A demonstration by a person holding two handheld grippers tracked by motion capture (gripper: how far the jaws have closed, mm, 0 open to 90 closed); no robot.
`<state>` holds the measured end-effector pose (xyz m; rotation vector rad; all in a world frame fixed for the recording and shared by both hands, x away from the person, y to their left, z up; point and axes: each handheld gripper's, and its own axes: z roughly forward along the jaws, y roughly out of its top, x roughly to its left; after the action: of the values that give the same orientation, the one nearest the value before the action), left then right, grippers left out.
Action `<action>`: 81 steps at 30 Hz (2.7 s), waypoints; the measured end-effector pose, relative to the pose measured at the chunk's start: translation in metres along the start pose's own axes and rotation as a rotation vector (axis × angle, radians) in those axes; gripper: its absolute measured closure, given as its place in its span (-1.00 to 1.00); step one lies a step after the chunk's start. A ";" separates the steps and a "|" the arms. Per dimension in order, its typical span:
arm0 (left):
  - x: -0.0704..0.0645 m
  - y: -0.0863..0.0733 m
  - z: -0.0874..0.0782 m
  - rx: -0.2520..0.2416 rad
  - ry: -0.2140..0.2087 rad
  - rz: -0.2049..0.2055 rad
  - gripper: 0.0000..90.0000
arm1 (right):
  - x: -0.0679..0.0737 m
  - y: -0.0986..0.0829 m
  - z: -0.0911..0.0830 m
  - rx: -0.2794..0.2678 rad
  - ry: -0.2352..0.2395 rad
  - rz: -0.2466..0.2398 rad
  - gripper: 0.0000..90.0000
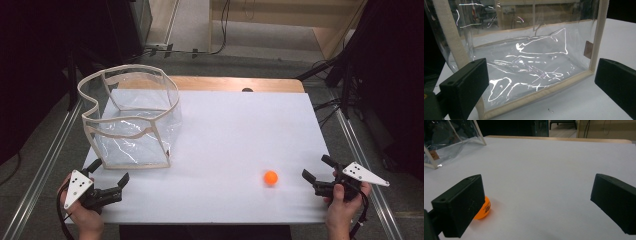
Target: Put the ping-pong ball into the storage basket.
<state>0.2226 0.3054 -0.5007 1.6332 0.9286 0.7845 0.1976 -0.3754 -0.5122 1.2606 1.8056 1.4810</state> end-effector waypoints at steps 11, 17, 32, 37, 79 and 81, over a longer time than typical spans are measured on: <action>-0.001 0.000 0.000 0.002 0.001 0.005 -1.00 | 0.014 0.015 -0.003 0.033 0.017 -0.059 -1.00; -0.001 0.000 0.000 0.005 0.001 0.008 -1.00 | 0.021 0.027 -0.007 0.067 0.023 -0.096 -1.00; -0.002 0.000 0.000 0.009 0.001 0.015 -1.00 | 0.040 0.048 0.001 0.199 0.070 -0.170 -1.00; -0.002 0.000 0.000 0.008 0.003 0.017 -1.00 | 0.046 0.054 0.007 0.244 0.092 -0.194 -1.00; -0.002 0.000 0.000 0.008 0.003 0.017 -1.00 | 0.084 0.065 0.065 0.580 0.195 -0.385 -1.00; -0.002 0.000 0.000 0.008 0.002 0.017 -1.00 | 0.086 0.063 0.068 0.594 0.200 -0.390 -1.00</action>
<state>0.2218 0.3038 -0.5010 1.6492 0.9217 0.7952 0.2357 -0.2681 -0.4576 0.9326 2.5699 0.9079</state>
